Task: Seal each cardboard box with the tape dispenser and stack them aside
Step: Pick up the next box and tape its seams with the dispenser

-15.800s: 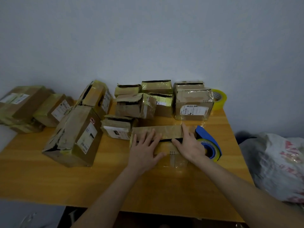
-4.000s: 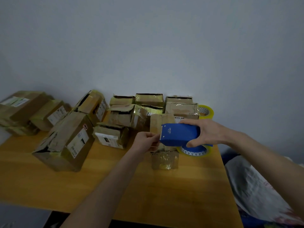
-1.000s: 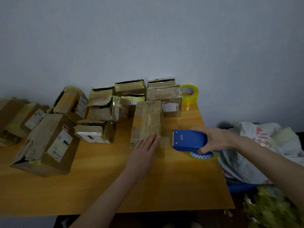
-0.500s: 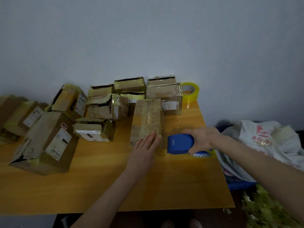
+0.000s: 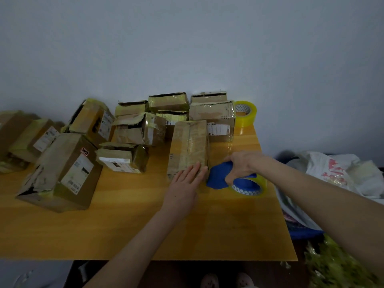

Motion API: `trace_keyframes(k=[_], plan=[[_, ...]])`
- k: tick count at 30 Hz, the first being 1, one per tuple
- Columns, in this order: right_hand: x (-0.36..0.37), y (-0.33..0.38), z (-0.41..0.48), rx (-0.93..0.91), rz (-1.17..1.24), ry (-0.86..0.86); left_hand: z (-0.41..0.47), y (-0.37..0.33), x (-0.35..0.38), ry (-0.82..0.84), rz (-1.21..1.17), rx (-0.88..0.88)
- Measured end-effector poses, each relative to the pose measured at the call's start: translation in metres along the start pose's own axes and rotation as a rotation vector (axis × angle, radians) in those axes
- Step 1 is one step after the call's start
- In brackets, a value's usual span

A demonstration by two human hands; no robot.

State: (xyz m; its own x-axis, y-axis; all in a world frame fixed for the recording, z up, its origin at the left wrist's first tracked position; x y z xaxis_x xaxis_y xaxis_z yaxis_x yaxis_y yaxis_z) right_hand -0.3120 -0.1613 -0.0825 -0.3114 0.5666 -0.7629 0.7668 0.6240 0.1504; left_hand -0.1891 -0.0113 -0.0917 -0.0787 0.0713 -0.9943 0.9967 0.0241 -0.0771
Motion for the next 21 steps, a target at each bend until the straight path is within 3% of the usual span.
trace_keyframes(k=[4, 6, 9, 12, 17, 21], plan=[[0.003, -0.023, -0.005, 0.131, -0.157, -0.074, -0.004, 0.0, 0.0, 0.02, 0.016, -0.019], [-0.004, -0.04, -0.01, 0.135, 0.162, -0.177, -0.002, -0.001, 0.001, 0.029, 0.024, -0.031], [0.001, -0.056, -0.008, 0.159, 0.83, -0.312, 0.001, -0.004, 0.002, 0.006, 0.032, -0.046], [0.033, -0.048, 0.003, 0.292, 1.285, -0.259, 0.0, -0.004, 0.005, -0.009, 0.029, -0.05], [0.069, -0.034, 0.024, 0.369, 1.637, -0.139, 0.001, -0.003, -0.004, -0.088, -0.16, -0.074], [0.074, -0.034, 0.029, 0.387, 1.56, -0.132, -0.011, 0.02, -0.032, -0.334, -0.3, -0.133]])
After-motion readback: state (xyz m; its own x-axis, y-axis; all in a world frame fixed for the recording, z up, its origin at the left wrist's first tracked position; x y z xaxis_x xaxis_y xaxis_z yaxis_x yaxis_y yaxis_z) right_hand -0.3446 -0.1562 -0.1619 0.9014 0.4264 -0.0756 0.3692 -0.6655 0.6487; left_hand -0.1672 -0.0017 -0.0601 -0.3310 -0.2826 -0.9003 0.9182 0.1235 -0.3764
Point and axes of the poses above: each hand's wrist, its own z-axis towards the middle knuckle, its own x-axis out of the palm, y = z × x, the point moved 5 cm from there along z, towards the middle knuckle, and after that the axes turned 2 degrees about y, right-handed, at the moved point
